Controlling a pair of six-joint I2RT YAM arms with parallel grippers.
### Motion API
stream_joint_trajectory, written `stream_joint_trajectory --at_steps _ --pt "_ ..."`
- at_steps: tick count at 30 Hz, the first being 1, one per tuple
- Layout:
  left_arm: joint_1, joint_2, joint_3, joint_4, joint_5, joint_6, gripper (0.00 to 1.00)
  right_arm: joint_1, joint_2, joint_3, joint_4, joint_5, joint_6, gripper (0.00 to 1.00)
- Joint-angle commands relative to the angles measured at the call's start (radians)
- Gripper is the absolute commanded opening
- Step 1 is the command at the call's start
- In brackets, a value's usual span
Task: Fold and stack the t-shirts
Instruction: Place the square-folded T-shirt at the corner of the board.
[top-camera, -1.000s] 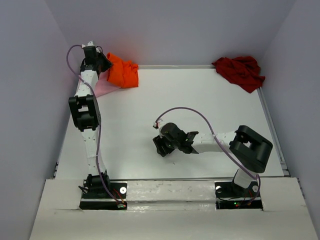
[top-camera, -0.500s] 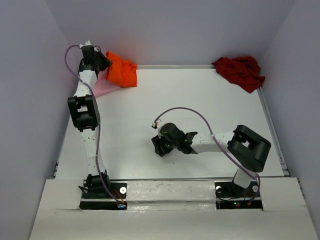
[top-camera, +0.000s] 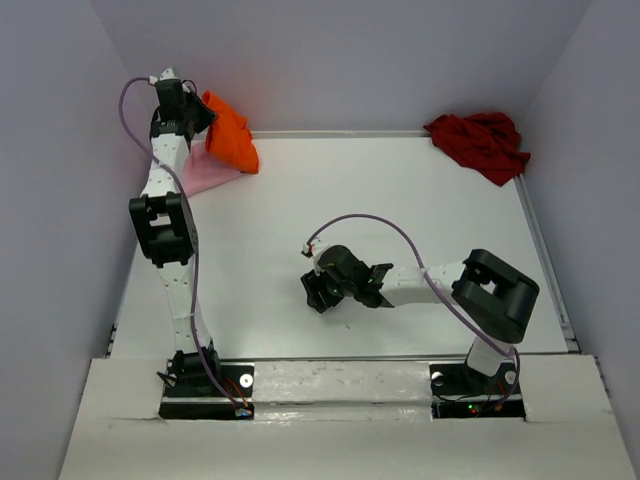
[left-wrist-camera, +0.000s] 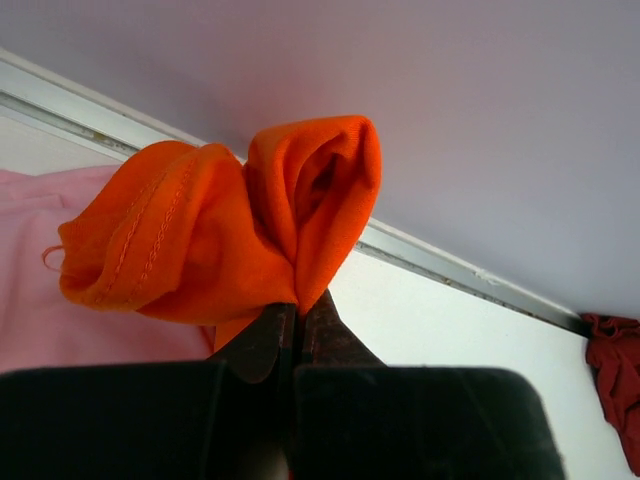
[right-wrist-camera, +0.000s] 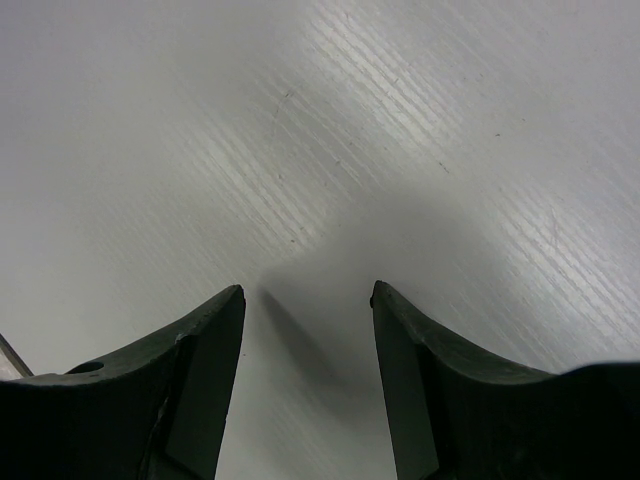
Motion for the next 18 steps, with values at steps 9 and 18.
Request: stream_joint_trajectory --at_steps 9,18 --pt "0.012 -0.202 -0.063 0.023 -0.036 0.045 0.00 0.016 0.052 -0.014 -0.061 -0.028 -0.007 0.59" --pt "0.032 -0.306 -0.361 0.113 -0.052 0.018 0.00 0.016 0.062 -0.005 -0.067 -0.022 -0.014 0.59"
